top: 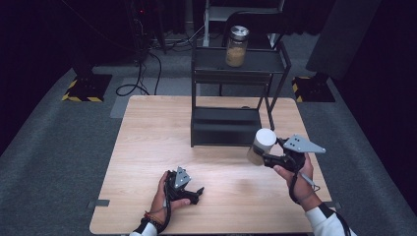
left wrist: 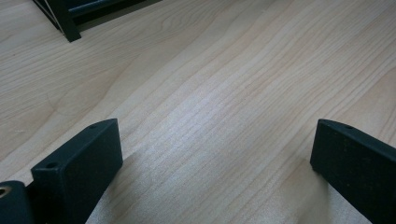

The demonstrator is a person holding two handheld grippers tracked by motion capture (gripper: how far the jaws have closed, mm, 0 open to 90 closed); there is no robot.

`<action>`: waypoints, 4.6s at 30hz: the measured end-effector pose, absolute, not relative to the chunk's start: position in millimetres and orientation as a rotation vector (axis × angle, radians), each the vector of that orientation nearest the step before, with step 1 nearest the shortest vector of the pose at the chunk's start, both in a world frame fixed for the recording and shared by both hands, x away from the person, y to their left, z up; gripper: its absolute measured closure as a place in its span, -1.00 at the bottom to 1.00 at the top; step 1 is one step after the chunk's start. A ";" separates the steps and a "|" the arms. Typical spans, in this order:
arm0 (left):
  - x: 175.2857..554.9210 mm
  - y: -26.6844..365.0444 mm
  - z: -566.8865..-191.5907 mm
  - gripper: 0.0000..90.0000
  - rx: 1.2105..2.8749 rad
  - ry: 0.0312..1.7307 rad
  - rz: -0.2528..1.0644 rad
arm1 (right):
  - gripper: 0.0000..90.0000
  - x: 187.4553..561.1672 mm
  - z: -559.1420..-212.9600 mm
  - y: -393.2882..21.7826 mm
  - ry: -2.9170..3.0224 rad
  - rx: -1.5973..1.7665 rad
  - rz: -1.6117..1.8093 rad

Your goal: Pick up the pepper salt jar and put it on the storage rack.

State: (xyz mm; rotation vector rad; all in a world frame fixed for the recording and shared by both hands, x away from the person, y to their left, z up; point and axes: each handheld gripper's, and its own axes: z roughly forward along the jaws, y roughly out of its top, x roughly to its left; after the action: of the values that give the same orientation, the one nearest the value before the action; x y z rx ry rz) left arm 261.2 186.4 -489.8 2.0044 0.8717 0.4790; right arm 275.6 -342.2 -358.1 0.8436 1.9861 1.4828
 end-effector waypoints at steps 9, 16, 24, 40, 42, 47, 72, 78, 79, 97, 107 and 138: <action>261.2 186.4 -489.8 -0.95 2.004 0.872 0.479 | -0.24 294.6 -318.9 -338.3 1.919 0.895 1.442; 261.4 186.3 -489.8 -0.95 2.005 0.871 0.479 | -0.24 307.1 -288.8 -333.9 1.871 0.909 1.399; 261.4 186.2 -489.8 -0.95 2.005 0.871 0.479 | -0.24 315.7 -258.9 -324.1 1.825 0.908 1.396; 261.4 186.2 -489.8 -0.95 2.005 0.871 0.480 | -0.24 334.4 -207.0 -302.9 1.749 0.947 1.381; 261.4 186.3 -489.8 -0.95 2.005 0.871 0.480 | -0.24 338.3 -201.5 -302.3 1.748 0.956 1.383; 261.5 186.3 -489.8 -0.95 2.005 0.871 0.480 | -0.24 345.3 -188.8 -299.0 1.738 0.963 1.362; 261.5 186.4 -489.8 -0.95 2.005 0.870 0.479 | -0.24 388.2 -160.5 -280.5 1.659 1.009 1.341; 261.5 186.5 -489.8 -0.94 2.005 0.868 0.479 | -0.24 402.1 -159.5 -278.0 1.631 1.027 1.333; 261.5 186.6 -489.8 -0.94 2.005 0.868 0.479 | -0.24 404.3 -159.8 -277.3 1.627 1.032 1.330; 261.5 186.6 -489.8 -0.94 2.005 0.868 0.479 | -0.24 438.7 -168.2 -273.2 1.604 1.101 1.321; 261.4 186.5 -489.8 -0.94 2.005 0.868 0.479 | -0.24 448.5 -174.5 -270.7 1.617 1.107 1.306; 261.9 186.3 -489.7 -0.94 2.006 0.867 0.478 | -0.88 417.1 -162.7 -300.6 1.660 0.933 1.357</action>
State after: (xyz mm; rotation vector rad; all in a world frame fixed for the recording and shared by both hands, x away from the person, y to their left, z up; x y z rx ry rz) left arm 261.9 186.3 -489.7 2.0064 0.8672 0.4785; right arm 417.1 -300.6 -162.7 0.9327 1.6596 1.3569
